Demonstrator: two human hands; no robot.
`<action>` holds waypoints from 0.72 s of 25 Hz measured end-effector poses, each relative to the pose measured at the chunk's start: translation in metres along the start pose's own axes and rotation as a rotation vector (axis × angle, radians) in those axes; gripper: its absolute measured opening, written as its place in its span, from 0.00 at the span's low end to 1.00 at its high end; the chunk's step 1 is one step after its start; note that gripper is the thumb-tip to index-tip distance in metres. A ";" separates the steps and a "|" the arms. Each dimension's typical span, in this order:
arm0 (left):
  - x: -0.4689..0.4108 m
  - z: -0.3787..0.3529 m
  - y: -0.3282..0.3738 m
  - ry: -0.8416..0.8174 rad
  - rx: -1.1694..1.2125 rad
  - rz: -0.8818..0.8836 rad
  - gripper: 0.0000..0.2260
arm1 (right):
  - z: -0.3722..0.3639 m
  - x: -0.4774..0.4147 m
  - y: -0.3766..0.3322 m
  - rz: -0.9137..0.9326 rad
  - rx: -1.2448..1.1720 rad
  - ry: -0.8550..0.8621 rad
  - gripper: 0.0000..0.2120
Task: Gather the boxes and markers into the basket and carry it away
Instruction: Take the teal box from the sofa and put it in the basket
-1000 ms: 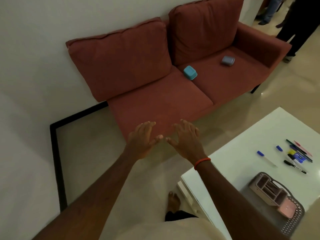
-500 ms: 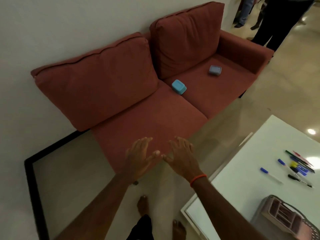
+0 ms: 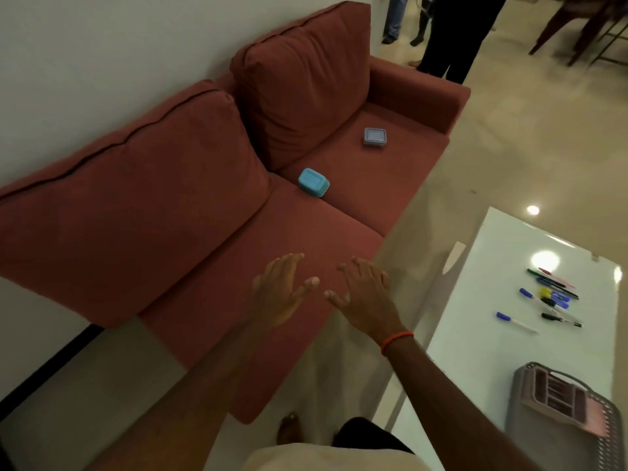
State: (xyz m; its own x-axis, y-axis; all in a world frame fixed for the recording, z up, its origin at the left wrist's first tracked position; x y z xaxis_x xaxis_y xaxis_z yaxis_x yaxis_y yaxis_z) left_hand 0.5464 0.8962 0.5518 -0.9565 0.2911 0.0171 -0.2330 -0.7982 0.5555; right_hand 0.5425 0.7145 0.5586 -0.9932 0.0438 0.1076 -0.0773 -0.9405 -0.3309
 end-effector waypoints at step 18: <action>-0.245 -0.060 0.042 -0.058 0.039 0.027 0.32 | 0.040 -0.231 0.100 0.011 -0.023 -0.026 0.30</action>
State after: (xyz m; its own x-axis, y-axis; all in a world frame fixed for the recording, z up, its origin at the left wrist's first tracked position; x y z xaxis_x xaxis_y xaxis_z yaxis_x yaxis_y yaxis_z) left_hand 0.7599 0.7595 0.5212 -0.9504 0.3007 0.0796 -0.1994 -0.7854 0.5859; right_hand 0.7677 0.5966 0.5380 -0.9915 0.0249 0.1281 -0.0691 -0.9328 -0.3537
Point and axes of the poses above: each hand's wrist, its own x-axis away from the middle knuckle, its own z-axis out of the back of the hand, y = z × x, the point moved 7 cm from there along -x, towards the middle knuckle, and after that the axes turned 13 degrees about -z, right-handed, at the moved point
